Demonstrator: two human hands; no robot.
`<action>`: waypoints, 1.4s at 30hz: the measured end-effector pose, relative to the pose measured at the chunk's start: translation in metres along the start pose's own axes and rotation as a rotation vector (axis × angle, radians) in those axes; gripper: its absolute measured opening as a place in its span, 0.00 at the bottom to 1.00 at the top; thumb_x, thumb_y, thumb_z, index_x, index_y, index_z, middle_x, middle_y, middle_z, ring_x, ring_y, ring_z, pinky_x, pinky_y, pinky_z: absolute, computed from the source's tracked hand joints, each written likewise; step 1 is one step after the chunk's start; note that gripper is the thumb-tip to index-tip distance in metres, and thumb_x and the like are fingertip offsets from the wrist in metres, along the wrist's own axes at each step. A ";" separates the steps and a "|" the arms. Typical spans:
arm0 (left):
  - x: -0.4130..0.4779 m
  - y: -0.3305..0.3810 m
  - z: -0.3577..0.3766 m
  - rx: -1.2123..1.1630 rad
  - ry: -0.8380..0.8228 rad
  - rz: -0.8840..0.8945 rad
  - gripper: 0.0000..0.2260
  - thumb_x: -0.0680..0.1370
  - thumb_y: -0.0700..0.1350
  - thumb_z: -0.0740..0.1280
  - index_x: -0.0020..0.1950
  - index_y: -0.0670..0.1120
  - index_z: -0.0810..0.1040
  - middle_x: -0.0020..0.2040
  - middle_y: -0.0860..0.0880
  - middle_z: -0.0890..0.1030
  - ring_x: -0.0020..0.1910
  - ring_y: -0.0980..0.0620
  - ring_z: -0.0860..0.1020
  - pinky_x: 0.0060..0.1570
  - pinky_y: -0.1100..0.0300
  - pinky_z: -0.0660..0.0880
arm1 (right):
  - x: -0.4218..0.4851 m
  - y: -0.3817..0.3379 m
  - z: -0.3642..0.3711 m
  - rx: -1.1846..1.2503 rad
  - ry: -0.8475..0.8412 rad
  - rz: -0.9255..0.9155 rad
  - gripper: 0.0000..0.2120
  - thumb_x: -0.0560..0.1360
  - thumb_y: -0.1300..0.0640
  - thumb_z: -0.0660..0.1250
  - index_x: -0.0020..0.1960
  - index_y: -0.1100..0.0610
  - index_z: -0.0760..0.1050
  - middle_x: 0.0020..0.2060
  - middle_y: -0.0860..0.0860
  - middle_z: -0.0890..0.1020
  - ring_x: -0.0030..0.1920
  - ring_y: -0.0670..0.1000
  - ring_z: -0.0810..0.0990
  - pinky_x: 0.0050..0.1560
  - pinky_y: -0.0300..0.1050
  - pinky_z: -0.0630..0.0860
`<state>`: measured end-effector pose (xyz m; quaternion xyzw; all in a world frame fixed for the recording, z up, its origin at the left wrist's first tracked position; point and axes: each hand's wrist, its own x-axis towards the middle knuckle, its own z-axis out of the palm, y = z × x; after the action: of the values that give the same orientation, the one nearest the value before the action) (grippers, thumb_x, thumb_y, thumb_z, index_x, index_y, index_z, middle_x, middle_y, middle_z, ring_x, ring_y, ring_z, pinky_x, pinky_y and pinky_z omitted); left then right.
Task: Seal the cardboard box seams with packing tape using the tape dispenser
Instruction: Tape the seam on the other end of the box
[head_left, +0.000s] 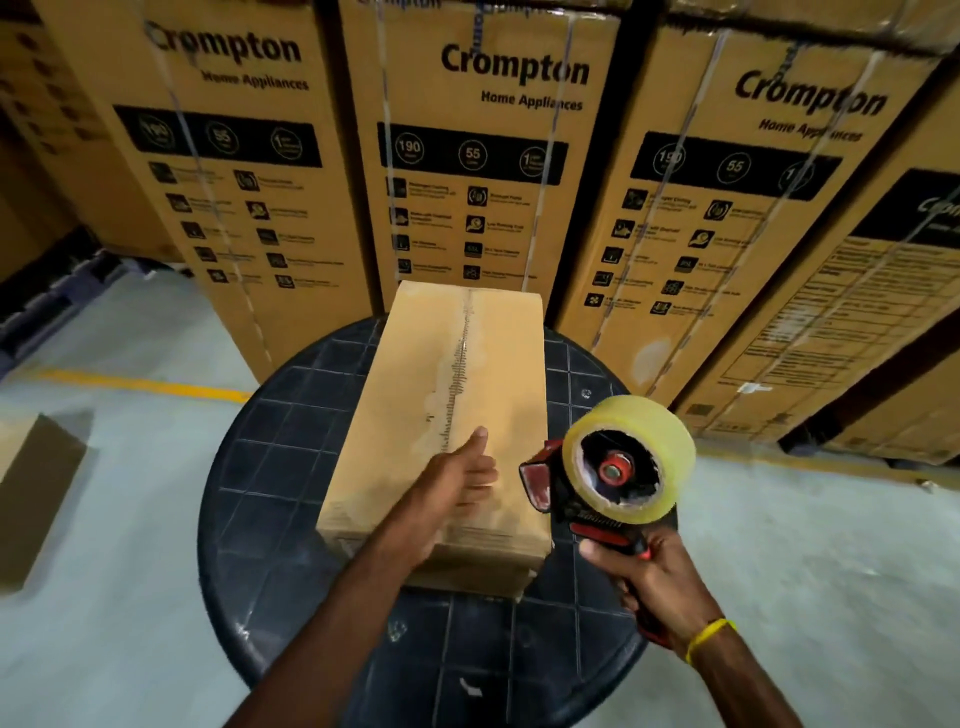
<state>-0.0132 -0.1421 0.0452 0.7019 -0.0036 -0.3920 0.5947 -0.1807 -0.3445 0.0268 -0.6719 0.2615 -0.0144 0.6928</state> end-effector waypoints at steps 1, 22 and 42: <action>-0.006 0.001 0.005 -0.115 -0.022 -0.053 0.31 0.80 0.68 0.57 0.65 0.44 0.80 0.61 0.44 0.84 0.60 0.46 0.81 0.66 0.49 0.74 | -0.002 -0.002 0.008 -0.019 -0.023 -0.010 0.22 0.57 0.45 0.83 0.42 0.60 0.86 0.26 0.56 0.64 0.25 0.49 0.60 0.27 0.40 0.59; -0.048 -0.047 -0.063 -0.795 0.698 0.113 0.05 0.72 0.40 0.78 0.44 0.40 0.86 0.42 0.38 0.87 0.37 0.42 0.84 0.35 0.51 0.81 | 0.016 -0.060 0.114 -0.528 -0.330 -0.479 0.25 0.65 0.54 0.79 0.56 0.31 0.79 0.51 0.24 0.81 0.53 0.30 0.80 0.52 0.25 0.75; -0.020 -0.108 -0.143 -0.671 0.882 0.127 0.05 0.73 0.38 0.78 0.45 0.37 0.85 0.39 0.39 0.87 0.40 0.39 0.85 0.46 0.45 0.84 | 0.047 -0.035 0.089 -0.665 -0.431 -0.395 0.22 0.59 0.29 0.76 0.53 0.23 0.77 0.49 0.30 0.85 0.52 0.37 0.84 0.53 0.31 0.80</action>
<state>0.0027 0.0181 -0.0365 0.5699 0.3285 -0.0040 0.7532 -0.0941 -0.2829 0.0403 -0.8830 -0.0319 0.0786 0.4616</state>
